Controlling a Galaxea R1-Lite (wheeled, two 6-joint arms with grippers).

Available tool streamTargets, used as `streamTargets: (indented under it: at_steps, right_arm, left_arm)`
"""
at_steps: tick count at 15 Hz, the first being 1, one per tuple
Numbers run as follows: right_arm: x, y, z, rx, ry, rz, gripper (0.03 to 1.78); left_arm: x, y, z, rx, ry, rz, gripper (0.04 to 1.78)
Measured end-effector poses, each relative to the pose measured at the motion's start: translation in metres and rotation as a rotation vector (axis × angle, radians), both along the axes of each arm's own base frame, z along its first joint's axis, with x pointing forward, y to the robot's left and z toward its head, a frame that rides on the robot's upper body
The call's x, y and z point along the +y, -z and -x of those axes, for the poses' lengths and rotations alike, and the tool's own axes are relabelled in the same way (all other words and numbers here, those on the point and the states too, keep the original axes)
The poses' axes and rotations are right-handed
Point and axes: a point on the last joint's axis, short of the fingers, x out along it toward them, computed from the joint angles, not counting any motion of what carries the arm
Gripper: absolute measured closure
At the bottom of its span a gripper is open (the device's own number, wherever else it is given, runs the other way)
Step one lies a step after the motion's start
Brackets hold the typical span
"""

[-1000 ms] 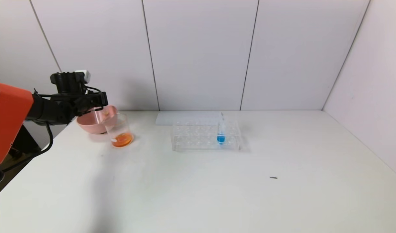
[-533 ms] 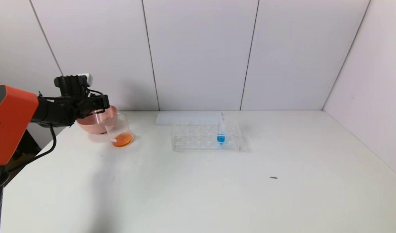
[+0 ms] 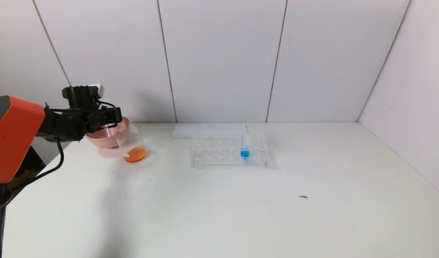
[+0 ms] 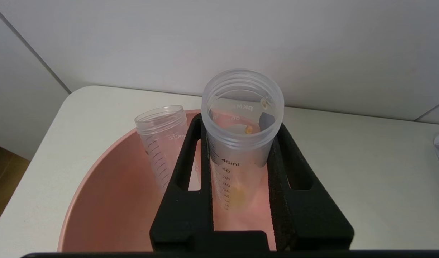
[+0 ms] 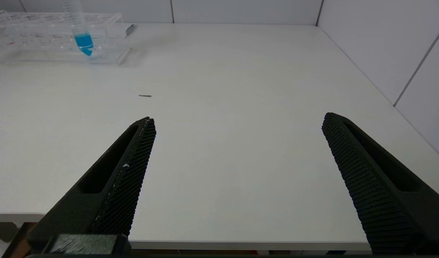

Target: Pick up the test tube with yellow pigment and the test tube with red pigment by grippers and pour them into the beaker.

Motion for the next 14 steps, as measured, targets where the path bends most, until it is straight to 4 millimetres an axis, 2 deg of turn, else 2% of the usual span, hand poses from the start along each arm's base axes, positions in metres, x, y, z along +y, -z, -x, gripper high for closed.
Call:
streamTargets:
  at_steps: [2,4,6,9,10,12,14]
  right_arm:
    - [0.0000,0.0000,0.0000,0.000,0.000,0.000,0.11]
    - [0.0000,0.0000,0.0000,0.000,0.000,0.000,0.11]
    - [0.0000,0.0000,0.0000,0.000,0.000,0.000,0.11]
    - [0.0000,-0.0001,0.0000,0.000,0.000,0.000,0.11]
    - [0.0000,0.0000,0.0000,0.000,0.000,0.000,0.11]
    - [0.0000,-0.0001,0.0000,0.000,0.000,0.000,0.11]
    - [0.0000,0.0000,0.0000,0.000,0.000,0.000,0.11]
  left_arm:
    - [-0.0002,0.0001,-0.0001,0.000,0.000,0.000,1.32]
    - [-0.0004,-0.0001,-0.0001,-0.001,0.001,0.000,1.19]
    - [-0.0005,-0.0014,0.0002,-0.003,0.001,0.000,0.94]
    - [-0.0008,-0.0026,0.0005,-0.006,0.002,-0.001,0.44]
    - [-0.0006,-0.0031,0.0008,-0.006,0.001,0.000,0.32]
    - [-0.0010,-0.0051,0.0019,-0.009,0.001,-0.001,0.14]
    - [-0.0015,-0.0092,0.0040,-0.015,0.002,-0.002,0.05]
